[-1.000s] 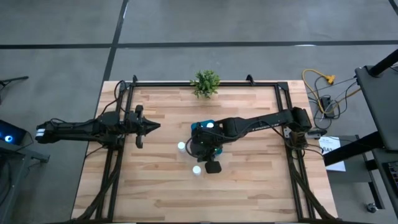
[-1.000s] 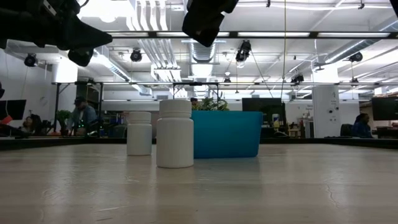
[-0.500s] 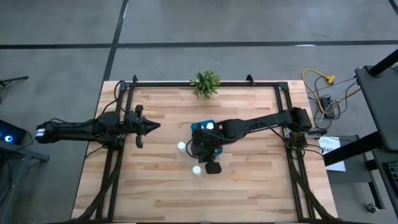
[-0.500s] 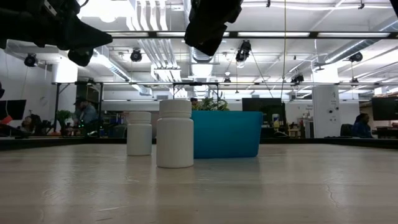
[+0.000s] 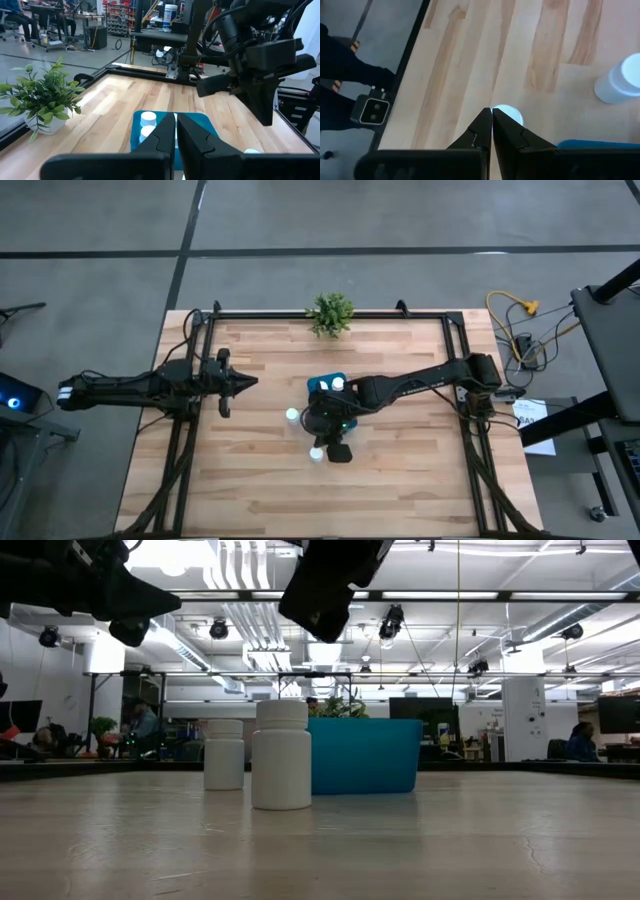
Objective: Pick and place pill bottles into a basket
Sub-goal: Put the bottom white medicine bottle into the blue bin
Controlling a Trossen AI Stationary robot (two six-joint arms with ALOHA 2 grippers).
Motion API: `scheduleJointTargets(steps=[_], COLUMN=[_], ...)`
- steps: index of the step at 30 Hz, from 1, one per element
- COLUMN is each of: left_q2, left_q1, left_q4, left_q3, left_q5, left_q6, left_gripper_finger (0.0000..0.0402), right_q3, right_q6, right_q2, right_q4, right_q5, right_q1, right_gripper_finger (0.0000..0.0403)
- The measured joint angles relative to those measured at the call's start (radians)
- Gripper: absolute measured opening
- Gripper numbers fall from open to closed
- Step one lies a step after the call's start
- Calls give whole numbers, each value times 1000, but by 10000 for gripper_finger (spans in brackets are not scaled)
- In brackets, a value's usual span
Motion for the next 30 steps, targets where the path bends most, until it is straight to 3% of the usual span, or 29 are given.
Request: scheduleJointTargets(steps=[23,30], left_q2=[1,0], left_q1=[0,0], left_q4=[0,0], left_q3=[0,0], left_q5=[0,0], left_q6=[0,0], left_gripper_finger=[0,0], right_q3=[-64,-61], right_q6=[-4,3], right_q2=[0,0], right_q4=[44,47], right_q5=[7,13], right_q1=[6,6], right_gripper_finger=[10,61])
